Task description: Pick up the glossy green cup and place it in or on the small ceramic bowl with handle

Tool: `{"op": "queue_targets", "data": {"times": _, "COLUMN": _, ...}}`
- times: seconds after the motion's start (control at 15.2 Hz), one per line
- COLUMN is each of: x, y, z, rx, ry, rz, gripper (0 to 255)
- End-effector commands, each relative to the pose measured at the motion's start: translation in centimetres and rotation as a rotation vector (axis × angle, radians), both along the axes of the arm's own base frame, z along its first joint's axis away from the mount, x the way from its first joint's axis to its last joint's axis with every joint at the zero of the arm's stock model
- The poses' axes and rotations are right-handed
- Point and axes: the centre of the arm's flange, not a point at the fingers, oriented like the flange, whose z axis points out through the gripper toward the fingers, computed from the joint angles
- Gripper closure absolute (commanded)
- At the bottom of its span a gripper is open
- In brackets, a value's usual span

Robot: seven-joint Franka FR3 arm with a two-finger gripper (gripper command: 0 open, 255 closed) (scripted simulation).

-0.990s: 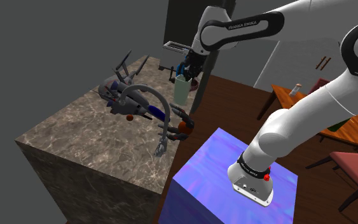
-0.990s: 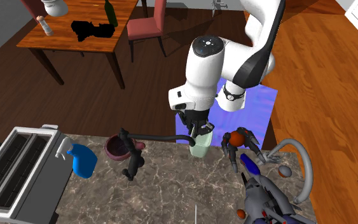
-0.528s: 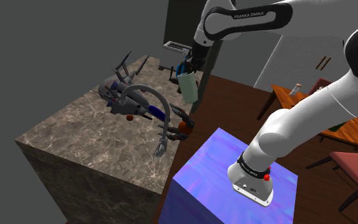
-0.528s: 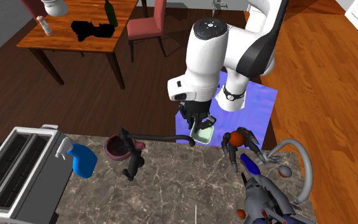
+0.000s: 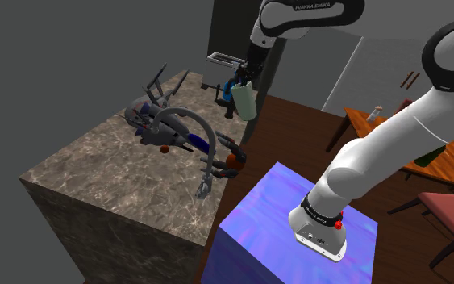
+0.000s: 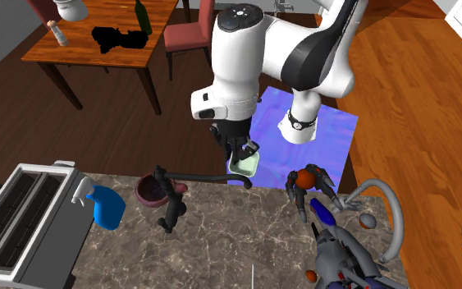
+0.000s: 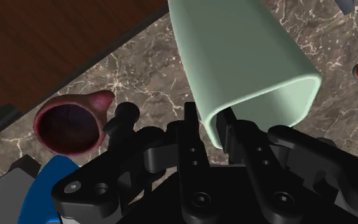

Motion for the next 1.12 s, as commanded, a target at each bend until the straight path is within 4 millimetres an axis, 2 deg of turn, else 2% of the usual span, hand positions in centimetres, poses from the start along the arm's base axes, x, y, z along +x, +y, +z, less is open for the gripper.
{"op": "queue_targets", "data": {"times": 0.0, "x": 0.8, "y": -2.7, "z": 0.8, "rx": -0.002, "ry": -0.005, "rz": -0.003, "gripper": 255}}
{"op": "queue_targets", "data": {"times": 1.06, "x": 7.9, "y": -22.4, "z": 3.8, "rx": -0.002, "ry": -0.005, "rz": -0.003, "gripper": 255}}
